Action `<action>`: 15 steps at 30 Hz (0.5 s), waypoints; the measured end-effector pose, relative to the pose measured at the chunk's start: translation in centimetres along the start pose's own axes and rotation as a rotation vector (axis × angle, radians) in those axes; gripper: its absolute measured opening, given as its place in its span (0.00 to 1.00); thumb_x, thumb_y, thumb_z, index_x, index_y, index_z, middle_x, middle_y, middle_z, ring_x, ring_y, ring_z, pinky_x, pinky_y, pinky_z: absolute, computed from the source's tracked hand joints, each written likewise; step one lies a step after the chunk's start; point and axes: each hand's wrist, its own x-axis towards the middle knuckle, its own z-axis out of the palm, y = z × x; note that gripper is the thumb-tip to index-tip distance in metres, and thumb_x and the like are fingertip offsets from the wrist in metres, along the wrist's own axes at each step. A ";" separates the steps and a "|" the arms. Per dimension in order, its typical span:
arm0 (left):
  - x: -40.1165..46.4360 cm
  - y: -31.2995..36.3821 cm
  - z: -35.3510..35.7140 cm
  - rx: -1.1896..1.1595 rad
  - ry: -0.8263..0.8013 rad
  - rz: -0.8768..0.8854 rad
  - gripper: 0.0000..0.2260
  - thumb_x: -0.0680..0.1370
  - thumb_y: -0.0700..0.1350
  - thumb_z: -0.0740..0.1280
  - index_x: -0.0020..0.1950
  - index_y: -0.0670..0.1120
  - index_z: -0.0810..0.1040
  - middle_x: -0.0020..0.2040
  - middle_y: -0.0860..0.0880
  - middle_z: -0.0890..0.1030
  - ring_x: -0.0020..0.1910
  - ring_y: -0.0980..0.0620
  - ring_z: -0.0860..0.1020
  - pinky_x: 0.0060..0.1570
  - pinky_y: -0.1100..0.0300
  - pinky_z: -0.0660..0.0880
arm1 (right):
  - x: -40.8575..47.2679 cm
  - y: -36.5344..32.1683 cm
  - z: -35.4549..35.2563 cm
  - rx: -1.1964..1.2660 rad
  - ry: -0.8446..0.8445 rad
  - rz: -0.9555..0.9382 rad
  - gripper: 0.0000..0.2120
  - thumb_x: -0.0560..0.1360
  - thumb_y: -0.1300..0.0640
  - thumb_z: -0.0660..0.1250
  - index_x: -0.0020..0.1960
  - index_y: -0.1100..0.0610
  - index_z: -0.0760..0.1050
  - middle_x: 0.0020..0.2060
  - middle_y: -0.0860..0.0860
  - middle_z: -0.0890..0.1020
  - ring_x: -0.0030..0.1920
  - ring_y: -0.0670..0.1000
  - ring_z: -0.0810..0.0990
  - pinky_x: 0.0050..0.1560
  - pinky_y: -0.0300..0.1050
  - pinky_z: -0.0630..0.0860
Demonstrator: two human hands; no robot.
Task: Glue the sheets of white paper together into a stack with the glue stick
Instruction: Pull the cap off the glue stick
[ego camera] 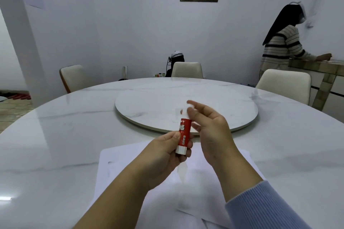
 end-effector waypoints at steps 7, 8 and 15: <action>-0.1 1.1 -1.2 -0.060 0.194 0.081 0.13 0.80 0.43 0.57 0.49 0.39 0.79 0.35 0.46 0.81 0.34 0.52 0.76 0.44 0.59 0.72 | 2.5 -2.1 -3.0 0.123 0.272 -0.200 0.09 0.68 0.61 0.75 0.47 0.54 0.81 0.43 0.50 0.86 0.44 0.47 0.82 0.47 0.39 0.75; 0.0 1.3 -1.4 -0.071 0.223 0.104 0.12 0.80 0.43 0.57 0.50 0.40 0.79 0.34 0.47 0.82 0.34 0.52 0.76 0.46 0.59 0.71 | 2.9 -1.9 -3.1 -0.010 0.282 -0.158 0.09 0.67 0.61 0.75 0.46 0.53 0.80 0.43 0.51 0.85 0.44 0.48 0.82 0.46 0.40 0.75; 0.1 1.8 -2.1 -0.127 0.185 0.116 0.10 0.79 0.42 0.58 0.53 0.42 0.79 0.36 0.47 0.83 0.33 0.54 0.79 0.42 0.64 0.77 | 5.5 3.4 -1.4 -0.990 0.068 0.012 0.10 0.70 0.58 0.73 0.51 0.55 0.79 0.43 0.49 0.79 0.40 0.46 0.77 0.34 0.35 0.71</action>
